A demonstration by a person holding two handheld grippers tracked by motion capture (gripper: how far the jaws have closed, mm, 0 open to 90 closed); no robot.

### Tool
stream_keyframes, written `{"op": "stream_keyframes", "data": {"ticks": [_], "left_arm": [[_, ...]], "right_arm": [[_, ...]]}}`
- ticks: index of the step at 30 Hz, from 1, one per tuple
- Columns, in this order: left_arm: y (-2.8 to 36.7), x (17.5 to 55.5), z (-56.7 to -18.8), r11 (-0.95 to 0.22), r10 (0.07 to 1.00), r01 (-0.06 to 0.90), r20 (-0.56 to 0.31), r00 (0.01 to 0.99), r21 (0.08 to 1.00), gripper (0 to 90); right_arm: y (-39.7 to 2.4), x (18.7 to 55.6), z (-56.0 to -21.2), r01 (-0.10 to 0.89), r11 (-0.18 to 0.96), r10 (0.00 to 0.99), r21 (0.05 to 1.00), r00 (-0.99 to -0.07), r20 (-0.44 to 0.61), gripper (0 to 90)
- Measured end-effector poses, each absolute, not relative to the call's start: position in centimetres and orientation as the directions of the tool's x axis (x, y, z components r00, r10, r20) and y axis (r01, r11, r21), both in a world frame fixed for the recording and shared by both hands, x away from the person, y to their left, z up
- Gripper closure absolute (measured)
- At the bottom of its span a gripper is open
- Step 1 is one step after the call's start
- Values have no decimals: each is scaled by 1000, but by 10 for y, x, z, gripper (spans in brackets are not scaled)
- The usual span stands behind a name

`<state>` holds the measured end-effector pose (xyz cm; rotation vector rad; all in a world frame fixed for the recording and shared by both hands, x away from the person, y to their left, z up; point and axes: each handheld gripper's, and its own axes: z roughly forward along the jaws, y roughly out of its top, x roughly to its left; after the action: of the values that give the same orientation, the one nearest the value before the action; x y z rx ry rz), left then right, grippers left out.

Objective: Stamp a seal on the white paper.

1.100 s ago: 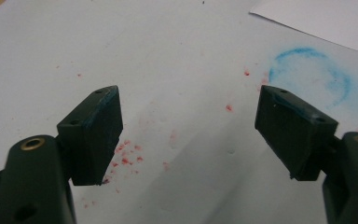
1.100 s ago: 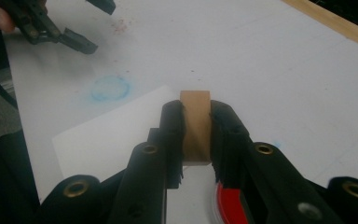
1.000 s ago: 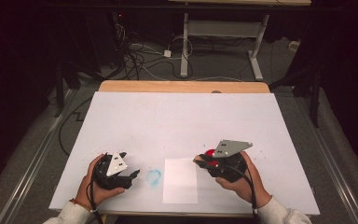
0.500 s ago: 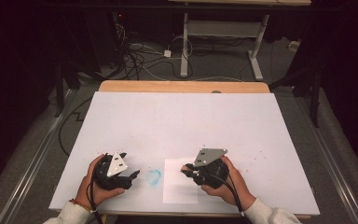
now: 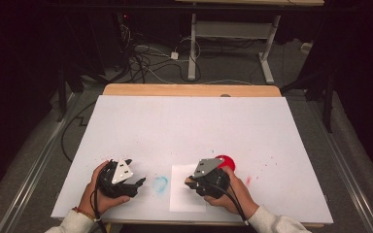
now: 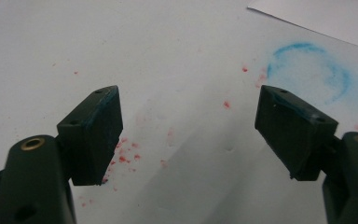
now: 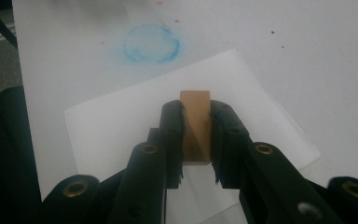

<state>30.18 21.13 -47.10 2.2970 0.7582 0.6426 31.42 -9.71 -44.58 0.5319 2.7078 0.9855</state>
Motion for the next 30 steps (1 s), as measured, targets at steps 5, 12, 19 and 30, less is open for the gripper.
{"op": "stream_keyframes", "data": {"ticks": [5,12,19,30], "left_arm": [[211,302,-471,-637,654,349,242,717,687,225],[211,302,-471,-639,652,349,242,719,686,225],[210,301,-471,-640,650,346,244,720,686,225],[210,301,-471,-641,649,345,244,720,686,225]], "right_arm": [[-94,315,-453,267,728,397,631,-915,-72,759],[-92,318,-462,289,740,400,607,-915,-51,759],[-92,320,-463,294,744,395,600,-918,-41,760],[-93,320,-464,287,740,392,608,-919,-43,761]]}}
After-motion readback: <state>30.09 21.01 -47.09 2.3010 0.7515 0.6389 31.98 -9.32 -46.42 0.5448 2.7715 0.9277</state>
